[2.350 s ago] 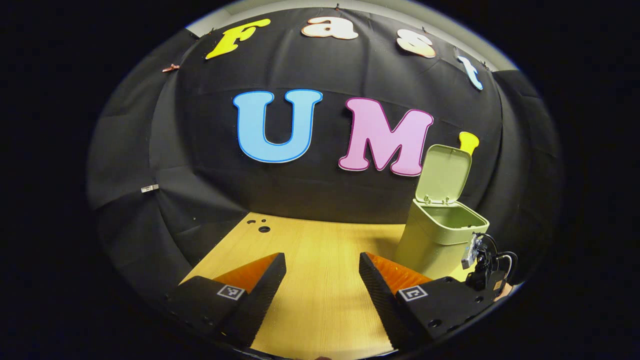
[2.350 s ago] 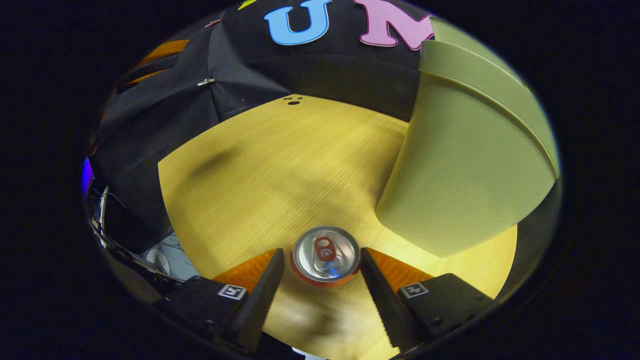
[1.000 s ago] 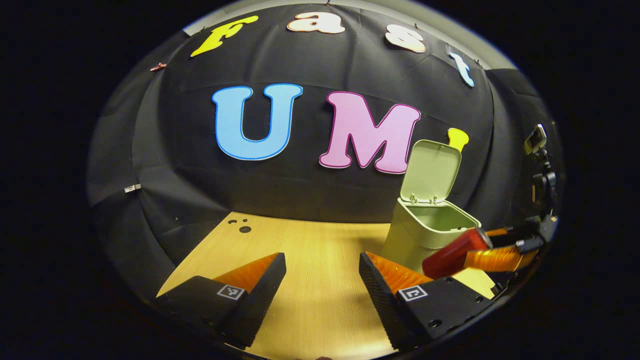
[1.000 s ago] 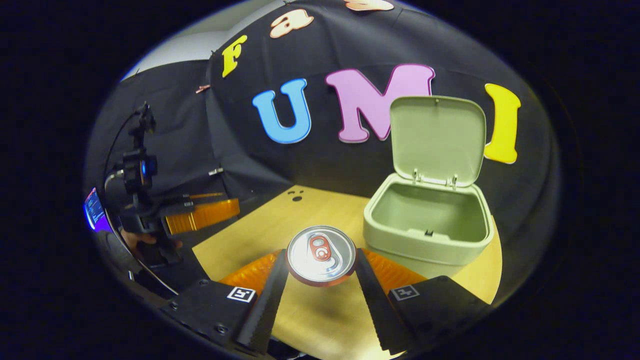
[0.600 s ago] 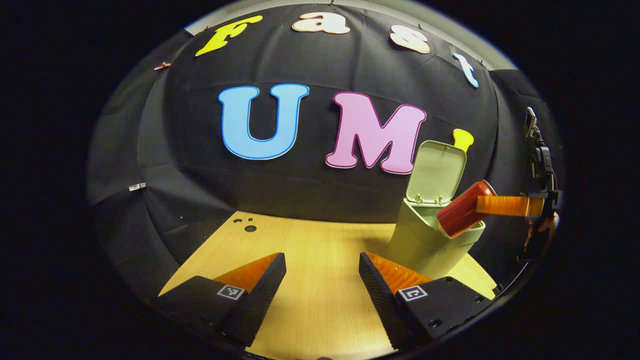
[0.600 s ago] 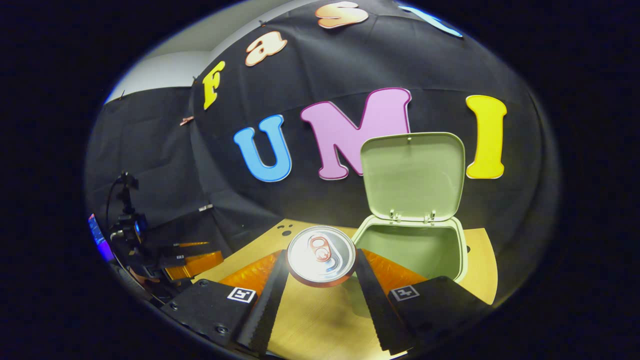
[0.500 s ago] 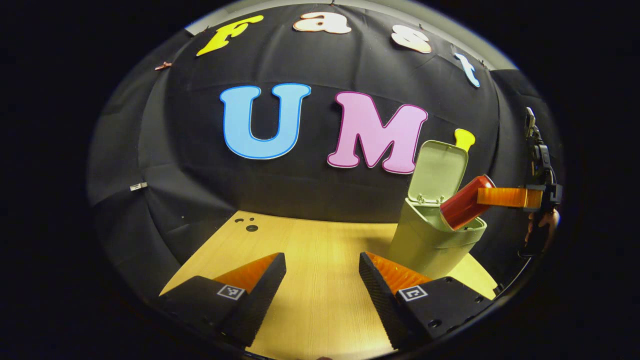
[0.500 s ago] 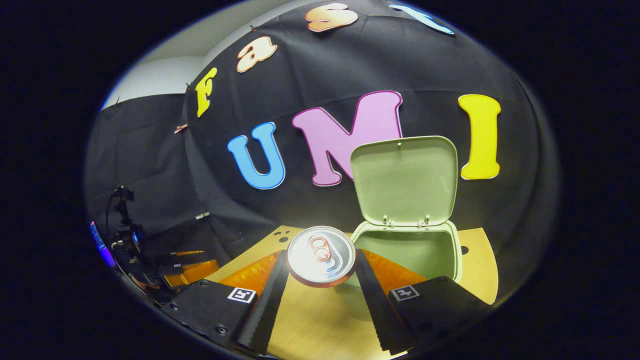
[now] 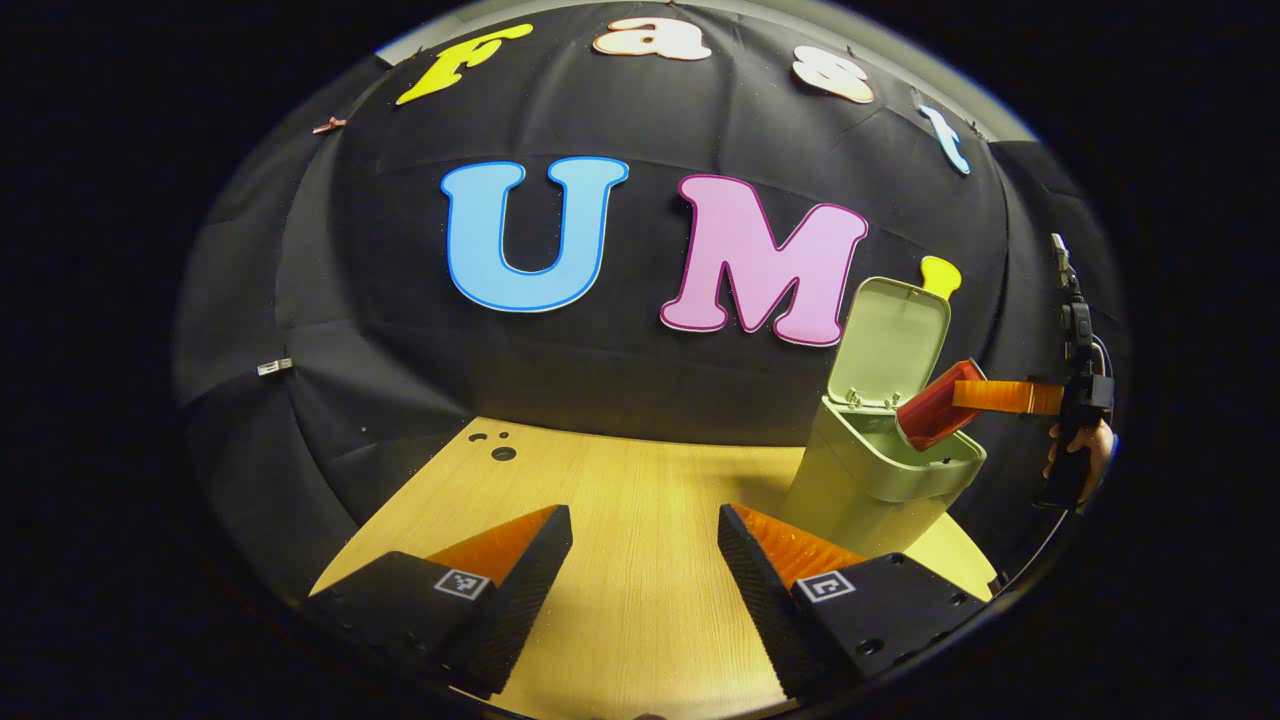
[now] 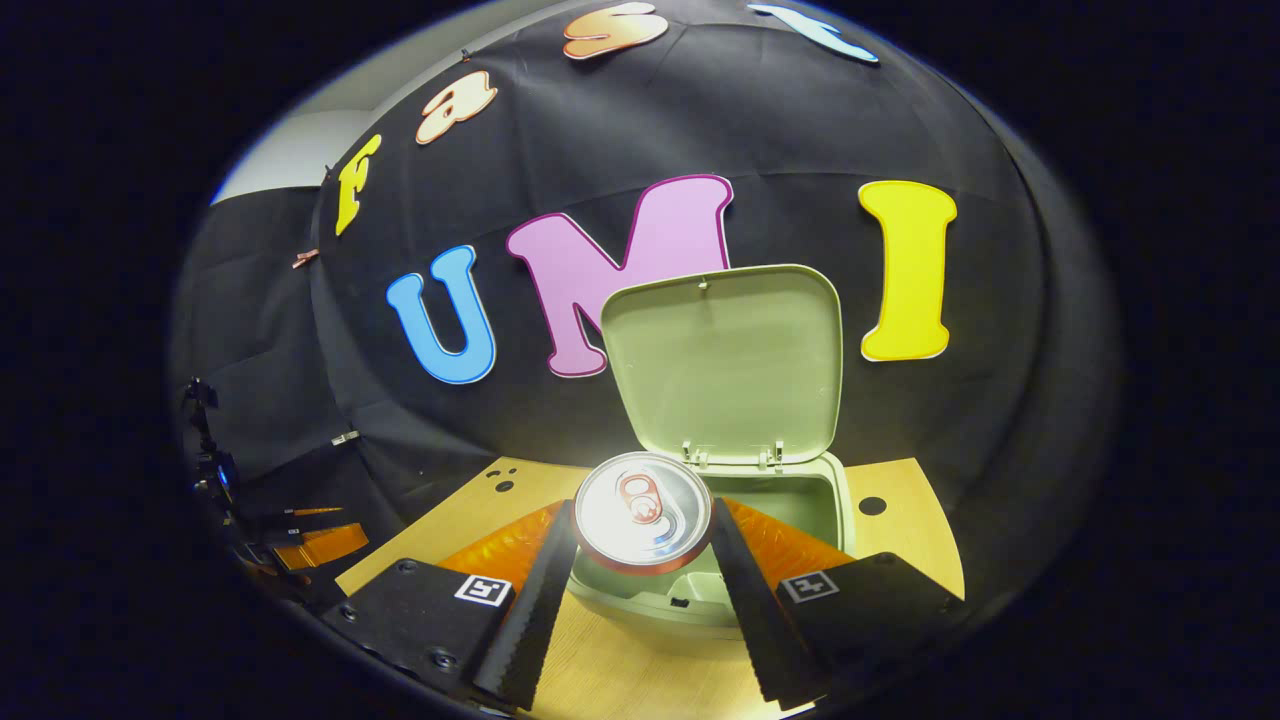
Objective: Press the lid of the desktop garbage bin to open it, pick up the crumpled paper on the desktop and throw it into the bin, then pick up the pop can on the desktop and drop it into the bin, and finally close the garbage bin lid.
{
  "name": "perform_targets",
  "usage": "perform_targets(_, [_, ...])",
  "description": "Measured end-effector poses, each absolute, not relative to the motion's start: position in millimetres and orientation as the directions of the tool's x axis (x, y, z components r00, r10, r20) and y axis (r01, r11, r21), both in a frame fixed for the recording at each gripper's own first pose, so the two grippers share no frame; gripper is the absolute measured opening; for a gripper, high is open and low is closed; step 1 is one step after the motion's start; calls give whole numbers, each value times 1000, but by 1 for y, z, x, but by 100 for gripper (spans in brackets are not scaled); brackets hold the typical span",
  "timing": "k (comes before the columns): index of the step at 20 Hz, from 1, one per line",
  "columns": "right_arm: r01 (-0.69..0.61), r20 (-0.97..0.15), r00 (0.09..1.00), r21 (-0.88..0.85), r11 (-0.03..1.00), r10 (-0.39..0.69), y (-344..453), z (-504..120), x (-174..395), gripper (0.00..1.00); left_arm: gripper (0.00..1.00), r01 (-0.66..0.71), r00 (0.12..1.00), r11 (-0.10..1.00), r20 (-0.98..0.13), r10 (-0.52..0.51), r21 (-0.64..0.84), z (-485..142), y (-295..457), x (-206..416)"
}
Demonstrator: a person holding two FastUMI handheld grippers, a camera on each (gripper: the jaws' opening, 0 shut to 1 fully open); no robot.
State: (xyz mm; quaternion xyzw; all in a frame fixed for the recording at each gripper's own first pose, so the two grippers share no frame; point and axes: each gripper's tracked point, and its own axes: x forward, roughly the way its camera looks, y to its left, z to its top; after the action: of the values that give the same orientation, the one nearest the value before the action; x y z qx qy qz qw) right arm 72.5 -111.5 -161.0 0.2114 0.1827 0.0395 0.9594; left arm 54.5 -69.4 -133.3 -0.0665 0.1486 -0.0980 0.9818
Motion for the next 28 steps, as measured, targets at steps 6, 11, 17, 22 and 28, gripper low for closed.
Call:
perform_targets(6, [8, -397, 902, 408, 913, 169, -118, -192, 83, 82, 95, 188, 946, 971, -240, -219, -144, -127, -76, 75])
perform_targets(11, [11, -446, 869, 447, 895, 212, -113, -215, 93, 83, 95, 202, 950, 972, -217, -223, -117, -117, -84, 84])
perform_targets(17, [14, -466, 851, 479, 878, 241, -106, -221, 95, 83, 95, 185, 946, 975, -247, -211, -123, -124, -87, 87])
perform_targets(22, [20, -495, 839, 443, 896, 226, -99, -236, 116, 84, 95, 178, 950, 978, -238, -200, -112, -121, -80, 81])
perform_targets(28, [20, -451, 866, 460, 888, 214, -95, -209, 110, 90, 95, 167, 955, 980, -229, -188, -111, -119, -67, 62])
